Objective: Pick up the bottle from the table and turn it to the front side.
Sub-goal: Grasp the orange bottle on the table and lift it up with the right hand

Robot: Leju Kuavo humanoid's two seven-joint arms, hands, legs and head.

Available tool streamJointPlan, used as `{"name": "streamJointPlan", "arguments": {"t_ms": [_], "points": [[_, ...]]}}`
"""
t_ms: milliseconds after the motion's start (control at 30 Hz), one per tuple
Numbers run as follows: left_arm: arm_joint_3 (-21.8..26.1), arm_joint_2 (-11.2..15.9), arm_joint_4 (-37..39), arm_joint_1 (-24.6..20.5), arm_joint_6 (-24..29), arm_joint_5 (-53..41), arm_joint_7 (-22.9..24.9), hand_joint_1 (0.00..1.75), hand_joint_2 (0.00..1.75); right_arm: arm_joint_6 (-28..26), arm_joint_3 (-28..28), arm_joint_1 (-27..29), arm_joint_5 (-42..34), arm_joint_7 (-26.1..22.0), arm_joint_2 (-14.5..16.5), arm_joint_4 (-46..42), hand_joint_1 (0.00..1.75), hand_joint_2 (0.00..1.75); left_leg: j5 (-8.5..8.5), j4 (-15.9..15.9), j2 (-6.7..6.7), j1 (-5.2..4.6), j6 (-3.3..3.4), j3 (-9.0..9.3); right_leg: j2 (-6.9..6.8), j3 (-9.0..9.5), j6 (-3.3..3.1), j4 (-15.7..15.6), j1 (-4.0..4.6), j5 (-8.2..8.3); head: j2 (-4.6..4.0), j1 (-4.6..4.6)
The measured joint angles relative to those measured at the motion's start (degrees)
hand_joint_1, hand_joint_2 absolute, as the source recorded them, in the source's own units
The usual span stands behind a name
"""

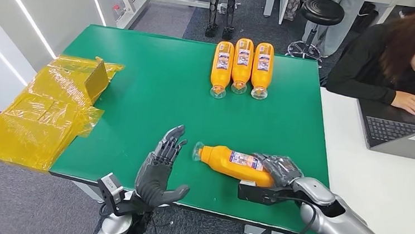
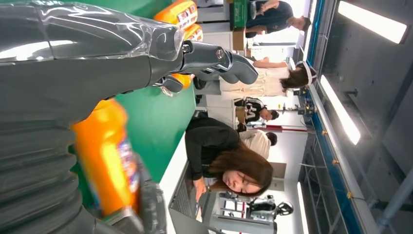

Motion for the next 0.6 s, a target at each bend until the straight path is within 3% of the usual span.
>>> {"name": "streamJointPlan", "arguments": {"t_ms": [267,600], "points": [[0.8,0.1,-0.5,0.8,0.3,-0.9,0.0,0.0,1.75,-16.0,-8.9,7.6,8.6,2.1,1.7,-10.0,1.75,1.75,-0.02,0.0,-0.14,0.0,0.0,-0.18,-0.16,-0.13,-0.01,0.0,0.0,-0.07,0.0,0.0],[0.8,0.1,-0.8,1.6,1.3,-1.1,-0.1,0.0,1.75,-24.4,-16.9,20.5,12.2,-2.6,3.0,-22.8,1.75,1.75,-0.05,0.0,-0.18,0.0,0.01,-0.29,-0.2,-0.24,0.01,0.0,0.0,-0.08,0.0,0.0]]}}
